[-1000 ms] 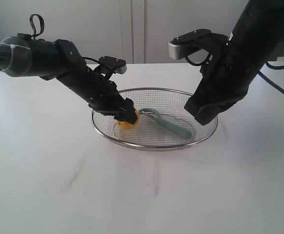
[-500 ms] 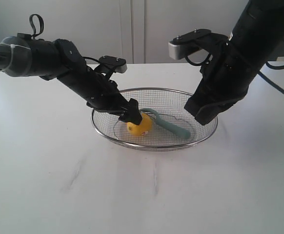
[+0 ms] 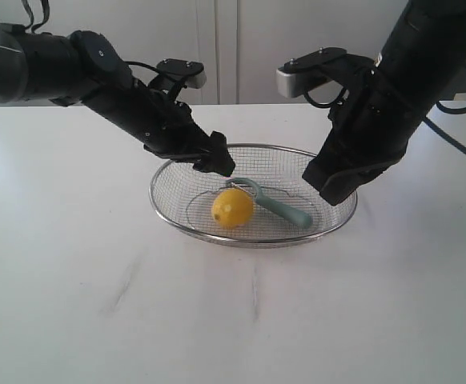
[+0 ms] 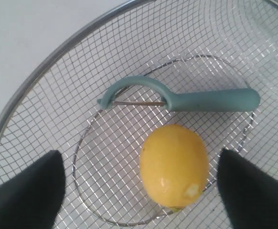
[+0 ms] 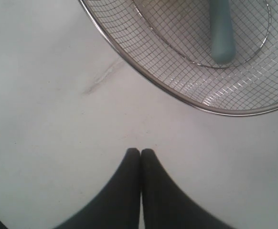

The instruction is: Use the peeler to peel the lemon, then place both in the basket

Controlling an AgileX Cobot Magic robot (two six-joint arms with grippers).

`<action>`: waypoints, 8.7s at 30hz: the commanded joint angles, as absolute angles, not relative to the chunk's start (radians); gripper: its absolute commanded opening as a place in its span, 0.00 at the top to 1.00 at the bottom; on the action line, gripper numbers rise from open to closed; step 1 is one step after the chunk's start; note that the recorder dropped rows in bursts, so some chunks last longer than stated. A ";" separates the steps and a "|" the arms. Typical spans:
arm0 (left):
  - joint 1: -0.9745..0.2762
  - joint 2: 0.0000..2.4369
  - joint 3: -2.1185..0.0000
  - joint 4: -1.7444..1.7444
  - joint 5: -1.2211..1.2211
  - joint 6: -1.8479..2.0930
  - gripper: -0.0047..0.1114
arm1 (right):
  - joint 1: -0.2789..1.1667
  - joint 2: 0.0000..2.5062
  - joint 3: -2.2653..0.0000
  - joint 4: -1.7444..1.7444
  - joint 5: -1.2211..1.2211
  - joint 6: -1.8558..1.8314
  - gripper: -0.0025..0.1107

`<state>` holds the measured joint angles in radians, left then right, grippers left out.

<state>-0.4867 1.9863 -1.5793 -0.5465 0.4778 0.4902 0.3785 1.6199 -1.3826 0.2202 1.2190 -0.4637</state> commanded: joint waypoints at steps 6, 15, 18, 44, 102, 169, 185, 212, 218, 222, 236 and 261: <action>-0.490 1.928 -1.589 -0.552 0.551 0.460 0.95 | 0.377 1.611 -1.379 0.215 1.221 -0.465 0.98; -0.490 1.928 -1.589 -0.552 0.547 0.460 0.95 | 0.377 1.611 -1.379 0.215 1.221 -0.465 0.98; -0.490 1.928 -1.589 -0.552 0.547 0.460 0.95 | 0.377 1.611 -1.379 0.215 1.221 -0.465 0.98; -0.490 1.920 -1.589 -0.416 0.539 0.606 0.95 | 0.377 1.611 -1.379 0.215 1.221 -0.448 0.98; -0.461 0.965 -0.559 -0.454 -0.126 0.239 0.95 | 0.377 1.611 -1.379 0.215 1.221 -0.448 0.98; 0.047 0.000 0.000 -0.436 0.188 0.321 0.95 | 0.377 1.611 -1.379 0.221 1.221 -0.448 0.98; 0.047 0.000 0.000 -0.360 0.210 0.045 0.95 | 0.377 1.611 -1.375 0.224 1.221 -0.448 0.98; 0.047 0.000 0.000 -0.041 0.195 0.068 0.95 | 0.377 1.611 -1.375 0.224 1.221 -0.448 0.98; 0.047 0.000 0.000 0.012 0.195 0.068 0.95 | 0.377 1.611 -1.375 0.224 1.221 -0.448 0.98; 0.047 0.000 0.000 0.012 0.195 0.068 0.95 | 0.377 1.611 -1.375 0.224 1.221 -0.448 0.98; 0.047 0.000 0.000 0.012 0.195 0.068 0.95 | 0.377 1.619 -1.375 0.224 1.221 -0.448 0.98; 0.047 0.000 0.000 0.012 0.195 0.068 0.95 | 0.158 0.674 -0.891 0.247 0.707 -0.227 0.98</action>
